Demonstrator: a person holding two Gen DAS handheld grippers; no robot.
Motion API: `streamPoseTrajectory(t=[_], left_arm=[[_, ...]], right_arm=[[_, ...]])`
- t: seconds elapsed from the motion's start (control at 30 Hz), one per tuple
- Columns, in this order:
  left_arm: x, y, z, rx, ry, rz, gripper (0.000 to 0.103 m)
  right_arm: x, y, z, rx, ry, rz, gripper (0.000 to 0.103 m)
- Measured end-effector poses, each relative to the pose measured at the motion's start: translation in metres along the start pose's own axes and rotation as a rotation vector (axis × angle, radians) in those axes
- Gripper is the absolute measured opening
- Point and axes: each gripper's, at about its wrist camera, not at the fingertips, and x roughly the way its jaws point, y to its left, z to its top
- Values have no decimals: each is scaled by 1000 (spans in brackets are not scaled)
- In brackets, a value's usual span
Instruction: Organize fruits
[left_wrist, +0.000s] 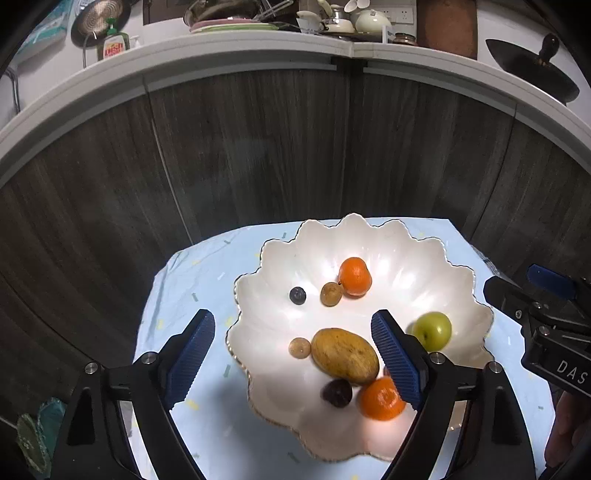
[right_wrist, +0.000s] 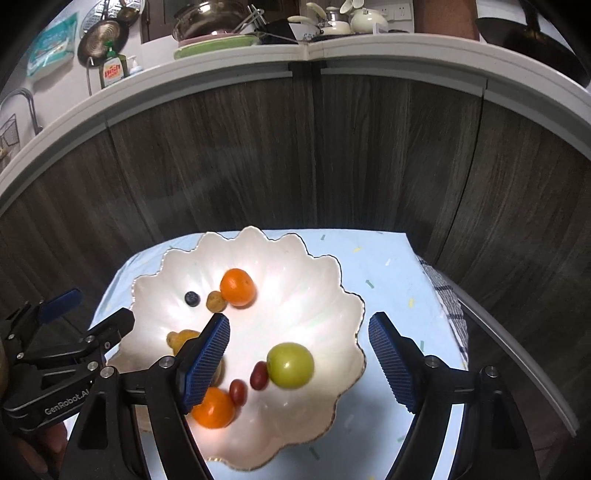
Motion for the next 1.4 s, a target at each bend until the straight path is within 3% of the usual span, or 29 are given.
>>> streamPoseTrajectory(t=[0.7,1.4], left_arm=[[-86,-9,-41,-6,-36,28,94],[-128,-20,-97,-16,-11,25,94]], right_arm=[[-83,3,-38,8,-71,-2,83],[-129,-3,-92,46,-80,-18,83]])
